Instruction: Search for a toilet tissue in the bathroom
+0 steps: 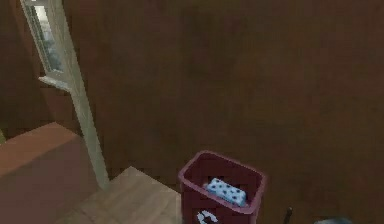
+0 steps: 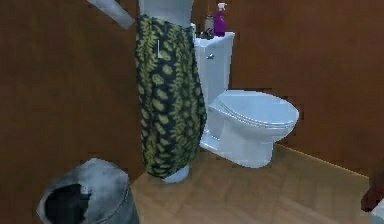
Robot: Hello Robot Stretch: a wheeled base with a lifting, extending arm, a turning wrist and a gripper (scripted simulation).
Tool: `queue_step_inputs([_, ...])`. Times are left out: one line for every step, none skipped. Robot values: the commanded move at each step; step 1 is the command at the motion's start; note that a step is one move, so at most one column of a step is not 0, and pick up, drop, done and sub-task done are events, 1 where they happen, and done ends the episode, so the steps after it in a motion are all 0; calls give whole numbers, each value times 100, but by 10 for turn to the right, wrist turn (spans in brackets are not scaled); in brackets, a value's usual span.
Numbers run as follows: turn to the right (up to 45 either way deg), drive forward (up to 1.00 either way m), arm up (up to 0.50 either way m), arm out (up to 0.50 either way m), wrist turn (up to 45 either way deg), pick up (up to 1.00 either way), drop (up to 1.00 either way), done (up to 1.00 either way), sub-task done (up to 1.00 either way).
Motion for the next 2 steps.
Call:
queue_step_inputs([120, 0, 0, 0, 0, 0, 0, 0, 0])
queue_step_inputs([0, 0, 0, 0, 0, 0, 0, 100, 0])
